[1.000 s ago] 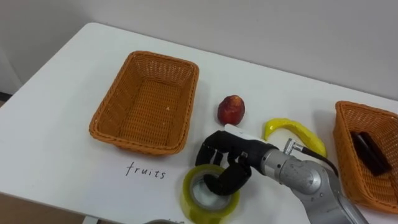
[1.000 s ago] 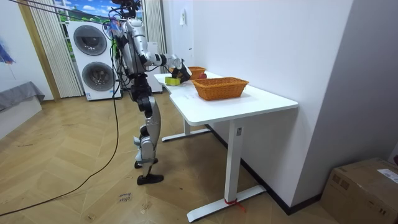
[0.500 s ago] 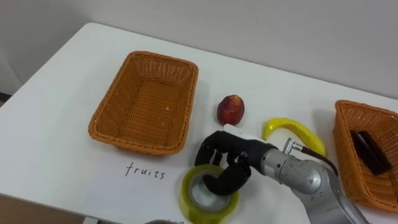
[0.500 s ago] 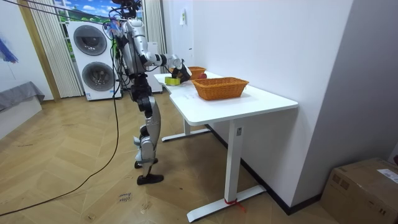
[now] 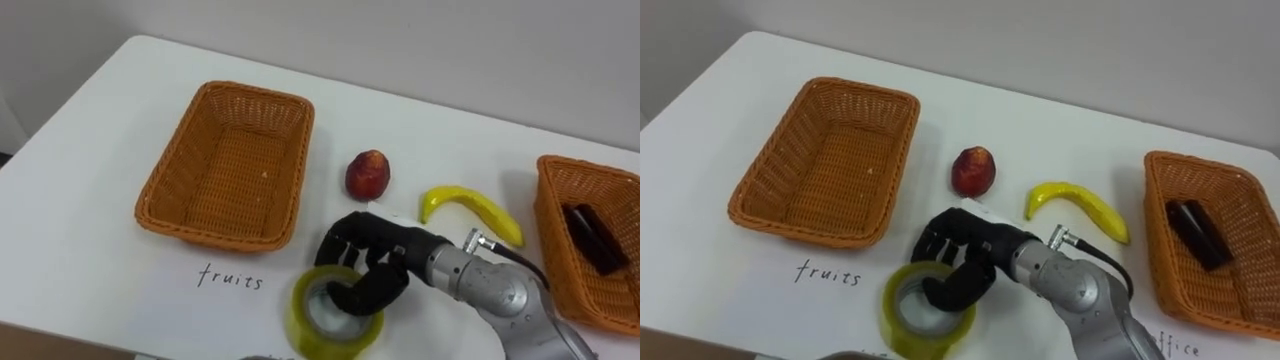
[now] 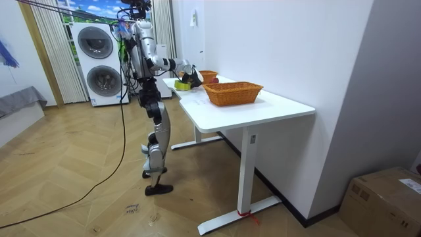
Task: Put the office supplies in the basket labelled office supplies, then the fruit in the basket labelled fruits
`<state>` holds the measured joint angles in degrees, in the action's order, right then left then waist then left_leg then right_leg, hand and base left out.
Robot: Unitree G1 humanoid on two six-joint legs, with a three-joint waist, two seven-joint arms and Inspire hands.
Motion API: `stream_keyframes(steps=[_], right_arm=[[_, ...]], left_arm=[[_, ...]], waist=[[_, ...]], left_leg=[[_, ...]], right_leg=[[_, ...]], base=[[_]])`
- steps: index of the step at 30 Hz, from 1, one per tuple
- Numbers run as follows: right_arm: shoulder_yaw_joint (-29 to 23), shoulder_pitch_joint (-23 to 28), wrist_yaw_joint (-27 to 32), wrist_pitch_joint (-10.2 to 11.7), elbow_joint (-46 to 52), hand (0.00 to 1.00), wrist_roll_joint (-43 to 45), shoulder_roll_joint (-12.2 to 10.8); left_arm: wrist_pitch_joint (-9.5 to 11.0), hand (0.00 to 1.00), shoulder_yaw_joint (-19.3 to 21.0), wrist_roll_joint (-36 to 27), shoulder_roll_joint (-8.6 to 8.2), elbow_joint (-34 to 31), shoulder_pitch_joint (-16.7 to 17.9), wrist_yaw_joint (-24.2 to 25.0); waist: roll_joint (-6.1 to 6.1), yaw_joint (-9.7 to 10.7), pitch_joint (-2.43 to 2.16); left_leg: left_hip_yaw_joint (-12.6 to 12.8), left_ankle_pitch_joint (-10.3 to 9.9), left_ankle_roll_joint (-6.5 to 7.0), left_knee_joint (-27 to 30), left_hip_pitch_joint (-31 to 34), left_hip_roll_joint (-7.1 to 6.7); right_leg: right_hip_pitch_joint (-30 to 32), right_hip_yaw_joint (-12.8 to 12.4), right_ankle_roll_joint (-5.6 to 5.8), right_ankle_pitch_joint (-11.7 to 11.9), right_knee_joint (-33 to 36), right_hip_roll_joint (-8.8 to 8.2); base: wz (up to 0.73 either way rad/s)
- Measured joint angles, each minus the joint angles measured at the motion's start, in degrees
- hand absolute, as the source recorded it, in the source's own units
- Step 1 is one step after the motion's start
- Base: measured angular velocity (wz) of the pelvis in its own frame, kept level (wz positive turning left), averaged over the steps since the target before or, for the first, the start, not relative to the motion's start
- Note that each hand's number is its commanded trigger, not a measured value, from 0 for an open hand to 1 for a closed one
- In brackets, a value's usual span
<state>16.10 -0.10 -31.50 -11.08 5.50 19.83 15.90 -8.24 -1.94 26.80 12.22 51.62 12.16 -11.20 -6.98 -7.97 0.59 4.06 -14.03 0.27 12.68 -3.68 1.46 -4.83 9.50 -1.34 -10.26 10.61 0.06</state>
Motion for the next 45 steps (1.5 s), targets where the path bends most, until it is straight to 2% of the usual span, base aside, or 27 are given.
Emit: stream_keyframes(steps=[3,7,11,13,18,24,27,29,34,39,45], right_arm=[[-4.5,0.2,1.3,0.0,0.2,1.00,0.0,0.0],[-9.7,0.2,4.7,0.2,1.6,1.00,0.5,0.1],[-11.3,0.2,6.9,1.1,1.8,1.00,0.5,0.1],[-12.2,0.2,7.6,1.4,2.1,1.00,-0.5,0.1],[-15.3,0.2,11.3,1.8,2.2,1.00,-2.0,0.1],[-16.5,0.2,15.0,1.9,3.9,1.00,-4.8,0.1],[-16.8,0.1,16.6,3.9,4.8,1.00,-7.0,0.1],[-17.2,0.1,17.8,4.2,4.8,1.00,-10.0,0.1],[-18.7,-0.9,23.4,4.4,4.7,1.00,-12.0,0.1],[-20.1,-0.9,29.3,6.3,4.5,1.00,-16.8,0.4],[-20.3,-0.9,32.9,6.4,3.6,1.00,-18.4,0.5]], left_arm=[[0.3,0.00,1.7,0.0,-0.13,0.0,1.2,-0.5],[0.4,0.00,2.5,-0.1,-0.32,0.0,2.4,-1.8],[1.0,0.00,2.5,-0.1,-0.53,-0.4,2.9,-2.2],[1.3,0.00,2.6,0.0,-1.10,-0.5,3.7,-2.2],[1.6,0.00,3.0,-0.1,-1.58,0.0,4.7,-1.3],[2.0,0.00,3.9,-0.3,-2.17,1.3,5.2,-0.4],[2.2,0.00,3.9,-0.2,-2.21,1.6,5.1,-0.4],[2.3,0.00,3.9,-0.2,-2.21,1.6,5.2,-0.5],[2.4,0.00,3.9,-0.3,-2.20,1.6,5.3,-0.6],[2.4,0.00,4.0,-0.3,-2.20,2.0,5.3,-0.6],[2.5,0.00,5.1,-0.2,-2.50,2.0,5.4,-0.7]], waist=[[0.35,1.4,-0.26],[0.97,2.1,-0.42],[1.40,2.7,-0.39],[2.02,2.9,-0.32],[2.98,3.0,-0.71],[3.14,3.1,-0.65],[3.04,3.1,-0.63],[2.87,3.2,-0.54],[1.93,4.2,0.02],[1.78,4.8,-0.07],[2.36,6.1,-0.05]], left_leg=[[0.0,0.1,0.05,0.0,-0.1,-0.05],[0.0,0.1,0.06,0.0,-0.9,-0.05],[0.0,0.1,0.06,0.0,-0.9,-0.04],[0.2,0.1,0.06,0.0,-1.0,-0.04],[0.4,0.1,0.03,0.0,-1.2,-0.02],[0.5,0.1,0.01,0.1,-1.1,-0.01],[0.4,0.1,0.01,0.0,-1.2,0.00],[0.4,0.1,0.01,-0.1,-1.2,-0.01],[0.1,0.1,0.01,0.0,-1.0,-0.02],[0.0,0.1,0.02,0.0,-1.1,-0.03],[0.2,0.1,0.03,0.0,-1.0,-0.01]], right_leg=[[-0.1,0.0,0.01,0.0,0.0,-0.03],[-0.8,-0.1,0.01,0.0,0.0,-0.06],[-1.0,-0.1,0.02,0.0,0.0,-0.05],[-1.1,-0.2,0.04,0.0,0.0,-0.07],[-1.1,-0.4,0.06,0.0,0.1,-0.06],[-1.1,-0.4,0.06,0.0,0.1,-0.05],[-1.1,-0.4,0.06,0.0,0.1,-0.05],[-1.2,-0.2,0.06,0.0,0.1,-0.07],[-1.2,0.0,0.07,0.0,0.0,-0.08],[-1.2,0.0,0.07,0.0,0.0,-0.05],[-1.1,-0.1,0.07,0.0,0.1,-0.10]], base=[[0.02],[0.00],[0.00],[0.00],[-0.02],[0.00],[0.00],[0.00],[0.01],[0.00],[-0.01]])
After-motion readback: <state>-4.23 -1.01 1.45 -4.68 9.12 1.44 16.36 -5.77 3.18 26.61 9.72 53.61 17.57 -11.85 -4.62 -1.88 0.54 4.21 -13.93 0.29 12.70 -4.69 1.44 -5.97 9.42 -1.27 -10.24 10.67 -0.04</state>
